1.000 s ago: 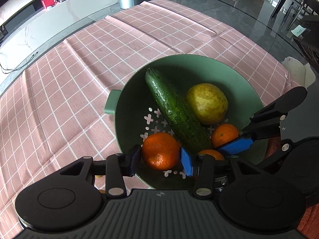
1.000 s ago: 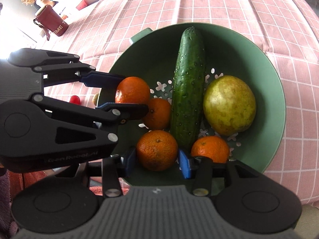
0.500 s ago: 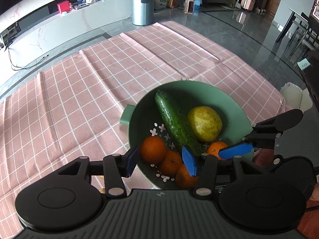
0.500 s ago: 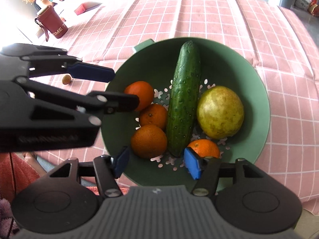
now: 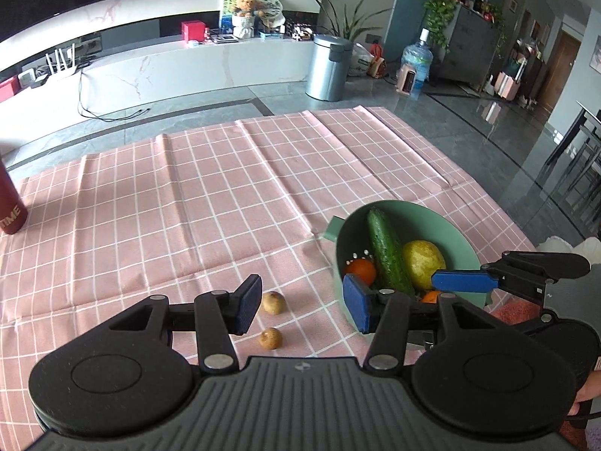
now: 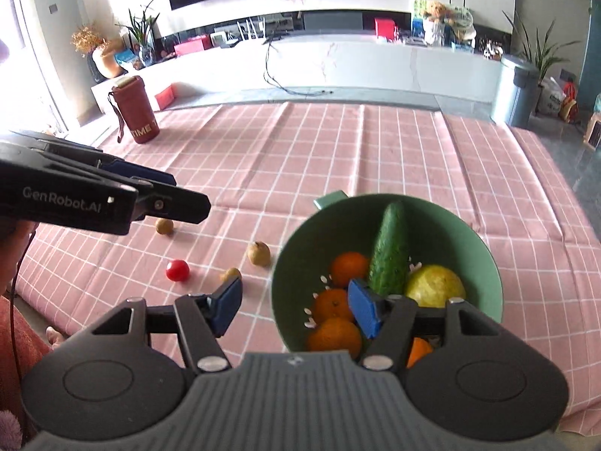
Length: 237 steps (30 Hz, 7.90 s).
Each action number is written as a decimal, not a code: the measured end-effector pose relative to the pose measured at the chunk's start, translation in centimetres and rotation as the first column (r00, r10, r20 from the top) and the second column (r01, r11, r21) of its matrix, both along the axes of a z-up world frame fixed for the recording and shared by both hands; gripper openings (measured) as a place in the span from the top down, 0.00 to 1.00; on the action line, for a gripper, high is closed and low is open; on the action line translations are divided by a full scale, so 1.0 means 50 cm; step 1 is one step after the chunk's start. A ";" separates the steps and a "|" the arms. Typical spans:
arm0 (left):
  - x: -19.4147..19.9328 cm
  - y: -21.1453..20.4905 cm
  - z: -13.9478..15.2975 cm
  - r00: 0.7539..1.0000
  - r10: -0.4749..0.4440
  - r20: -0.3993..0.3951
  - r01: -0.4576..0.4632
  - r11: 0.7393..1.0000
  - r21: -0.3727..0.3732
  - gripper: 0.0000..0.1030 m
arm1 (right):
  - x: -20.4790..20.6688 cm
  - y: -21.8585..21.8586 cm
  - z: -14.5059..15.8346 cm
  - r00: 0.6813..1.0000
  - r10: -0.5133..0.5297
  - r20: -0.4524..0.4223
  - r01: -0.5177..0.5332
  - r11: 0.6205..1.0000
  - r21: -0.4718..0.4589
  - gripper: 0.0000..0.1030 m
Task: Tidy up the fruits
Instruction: 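Withdraw both grippers from the colander toward the small fruits on the cloth, then grasp the red cherry tomato with the left gripper while the right grasps a small brown fruit, then carry the tomato and brown fruit with both grippers over the colander, then lower both grippers into the colander and open them to release the fruits, then move both grippers out to the two remaining small brown fruits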
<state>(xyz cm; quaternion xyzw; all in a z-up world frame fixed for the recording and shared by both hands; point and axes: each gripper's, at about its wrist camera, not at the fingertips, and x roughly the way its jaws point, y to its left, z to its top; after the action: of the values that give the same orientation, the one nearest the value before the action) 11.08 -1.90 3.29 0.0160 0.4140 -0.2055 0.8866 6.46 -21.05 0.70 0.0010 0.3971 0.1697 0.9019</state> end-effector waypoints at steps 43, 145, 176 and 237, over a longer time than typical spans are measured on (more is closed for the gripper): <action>0.020 0.148 -0.232 0.972 0.123 -0.202 -0.138 0.988 -0.064 0.55 | 0.071 0.210 -0.180 1.000 0.006 -0.021 -0.007 0.998 -0.058 0.80; -0.004 -0.017 -0.101 0.999 -0.038 -0.018 0.036 0.995 -0.096 0.74 | 0.059 -0.188 -0.090 0.962 -0.116 -0.246 0.142 0.986 0.090 0.83; 0.068 -0.287 -0.186 0.934 -0.324 -0.148 0.356 0.855 0.378 0.73 | 0.075 -0.206 -0.121 0.958 -0.087 -0.274 0.145 0.970 0.197 0.83; 0.041 0.197 -0.198 0.965 0.263 -0.012 -0.261 0.963 0.069 0.63 | 0.048 0.228 -0.143 0.995 -0.025 0.099 0.038 0.990 -0.139 0.59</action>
<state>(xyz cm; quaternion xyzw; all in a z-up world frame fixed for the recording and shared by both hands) 13.15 7.96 -6.61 -0.0112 0.4283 -0.0726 0.9006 8.87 -9.66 -6.42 -0.0645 0.3637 0.1269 0.9206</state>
